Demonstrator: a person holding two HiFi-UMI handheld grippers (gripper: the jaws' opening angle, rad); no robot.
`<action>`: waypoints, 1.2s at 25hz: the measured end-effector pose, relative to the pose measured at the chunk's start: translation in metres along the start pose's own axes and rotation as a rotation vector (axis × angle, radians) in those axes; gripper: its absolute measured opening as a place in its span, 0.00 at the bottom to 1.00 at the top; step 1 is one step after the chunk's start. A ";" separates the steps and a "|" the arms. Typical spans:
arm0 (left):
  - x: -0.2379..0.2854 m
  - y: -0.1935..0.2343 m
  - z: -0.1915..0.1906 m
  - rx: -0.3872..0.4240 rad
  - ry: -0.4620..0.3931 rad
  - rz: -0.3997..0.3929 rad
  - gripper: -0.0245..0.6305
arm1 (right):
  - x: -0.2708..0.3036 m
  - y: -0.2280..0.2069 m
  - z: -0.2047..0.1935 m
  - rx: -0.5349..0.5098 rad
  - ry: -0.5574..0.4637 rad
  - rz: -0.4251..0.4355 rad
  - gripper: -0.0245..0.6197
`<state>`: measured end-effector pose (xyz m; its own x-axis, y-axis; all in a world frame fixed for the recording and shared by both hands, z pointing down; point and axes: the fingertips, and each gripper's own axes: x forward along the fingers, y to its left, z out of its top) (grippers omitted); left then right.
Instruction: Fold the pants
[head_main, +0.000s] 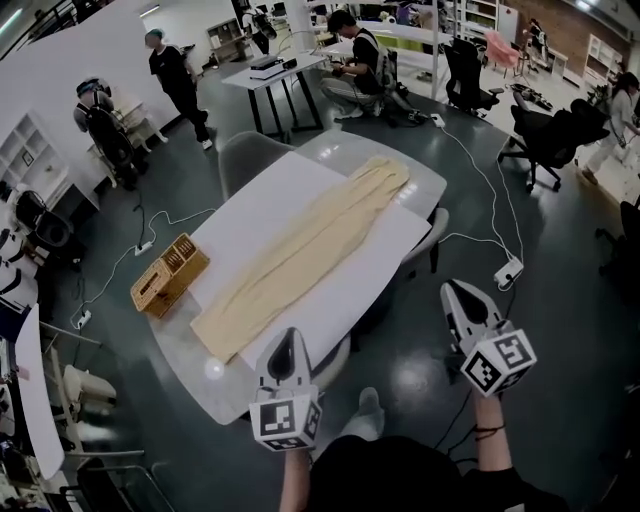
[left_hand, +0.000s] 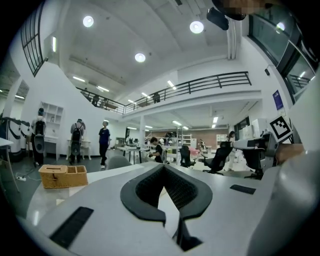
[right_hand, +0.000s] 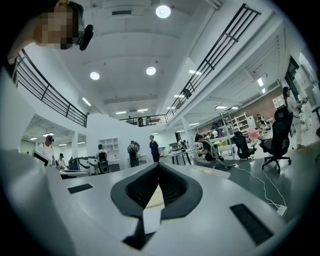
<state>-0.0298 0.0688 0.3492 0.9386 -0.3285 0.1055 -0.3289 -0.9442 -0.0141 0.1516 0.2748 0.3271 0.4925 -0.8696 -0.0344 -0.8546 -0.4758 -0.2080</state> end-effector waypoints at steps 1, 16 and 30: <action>0.011 0.001 0.001 -0.002 0.001 -0.007 0.05 | 0.007 -0.005 -0.001 0.002 0.002 -0.006 0.06; 0.132 -0.002 0.004 -0.028 0.011 -0.121 0.05 | 0.080 -0.053 0.007 -0.025 -0.011 -0.056 0.06; 0.203 -0.008 -0.006 -0.042 0.055 -0.090 0.05 | 0.140 -0.117 -0.001 0.020 0.024 -0.042 0.06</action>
<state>0.1626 0.0094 0.3767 0.9579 -0.2394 0.1586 -0.2484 -0.9678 0.0394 0.3202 0.2085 0.3475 0.5241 -0.8517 -0.0020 -0.8295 -0.5099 -0.2279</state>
